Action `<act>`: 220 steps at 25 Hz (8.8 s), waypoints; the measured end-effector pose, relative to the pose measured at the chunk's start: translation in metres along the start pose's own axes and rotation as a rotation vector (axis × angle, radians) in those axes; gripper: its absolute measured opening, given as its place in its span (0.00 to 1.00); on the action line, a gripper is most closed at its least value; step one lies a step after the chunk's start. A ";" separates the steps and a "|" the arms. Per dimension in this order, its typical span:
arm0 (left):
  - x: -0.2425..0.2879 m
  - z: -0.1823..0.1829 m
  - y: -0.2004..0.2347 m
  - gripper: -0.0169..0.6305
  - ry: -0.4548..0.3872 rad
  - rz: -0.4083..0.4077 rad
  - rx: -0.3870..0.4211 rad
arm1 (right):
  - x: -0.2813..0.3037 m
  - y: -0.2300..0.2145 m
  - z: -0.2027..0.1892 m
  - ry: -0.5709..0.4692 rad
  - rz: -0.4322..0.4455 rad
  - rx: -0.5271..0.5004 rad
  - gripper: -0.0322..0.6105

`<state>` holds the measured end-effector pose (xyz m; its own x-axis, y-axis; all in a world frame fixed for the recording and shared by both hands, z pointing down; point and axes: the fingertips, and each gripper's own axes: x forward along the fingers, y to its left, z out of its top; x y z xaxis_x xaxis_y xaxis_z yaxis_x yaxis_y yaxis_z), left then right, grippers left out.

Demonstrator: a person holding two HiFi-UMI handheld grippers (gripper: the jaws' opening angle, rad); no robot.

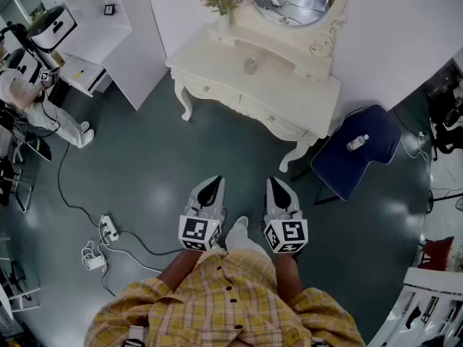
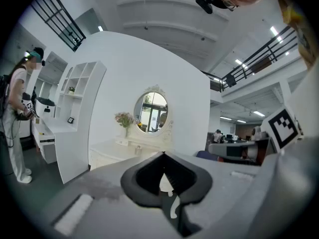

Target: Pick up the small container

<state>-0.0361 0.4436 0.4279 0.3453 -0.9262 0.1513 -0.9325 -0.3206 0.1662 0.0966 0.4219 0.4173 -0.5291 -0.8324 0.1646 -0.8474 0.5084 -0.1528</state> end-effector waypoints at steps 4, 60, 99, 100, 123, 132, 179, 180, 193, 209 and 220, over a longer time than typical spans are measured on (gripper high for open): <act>0.005 0.000 0.003 0.03 0.004 0.013 0.007 | 0.005 -0.004 0.002 -0.008 0.003 0.005 0.05; 0.325 0.069 0.142 0.02 0.069 -0.109 0.049 | 0.301 -0.136 0.077 -0.034 -0.076 0.028 0.05; 0.476 0.048 0.201 0.03 0.209 -0.302 0.092 | 0.426 -0.207 0.071 0.028 -0.262 0.092 0.05; 0.479 0.045 0.200 0.03 0.215 -0.297 0.095 | 0.428 -0.210 0.069 0.032 -0.260 0.095 0.05; 0.540 -0.018 0.205 0.02 0.356 -0.194 0.127 | 0.465 -0.260 0.025 0.113 -0.190 0.128 0.05; 0.561 -0.048 0.214 0.02 0.406 -0.156 0.133 | 0.476 -0.271 0.009 0.146 -0.157 0.129 0.05; 0.640 -0.152 0.229 0.56 0.537 -0.102 0.157 | 0.486 -0.293 -0.034 0.213 -0.155 0.124 0.05; 0.642 -0.153 0.229 0.56 0.539 -0.102 0.156 | 0.486 -0.294 -0.035 0.214 -0.155 0.123 0.05; 0.660 -0.167 0.228 0.56 0.549 -0.091 0.146 | 0.488 -0.301 -0.038 0.224 -0.164 0.122 0.05; 0.665 -0.175 0.234 0.56 0.537 -0.036 0.205 | 0.489 -0.309 -0.039 0.227 -0.180 0.122 0.05; 0.664 -0.176 0.234 0.56 0.546 -0.051 0.207 | 0.481 -0.309 -0.032 0.215 -0.191 0.110 0.05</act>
<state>-0.0066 -0.2115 0.7384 0.3435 -0.6899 0.6372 -0.8954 -0.4453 0.0007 0.1025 -0.1287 0.5751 -0.3675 -0.8391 0.4012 -0.9290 0.3105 -0.2016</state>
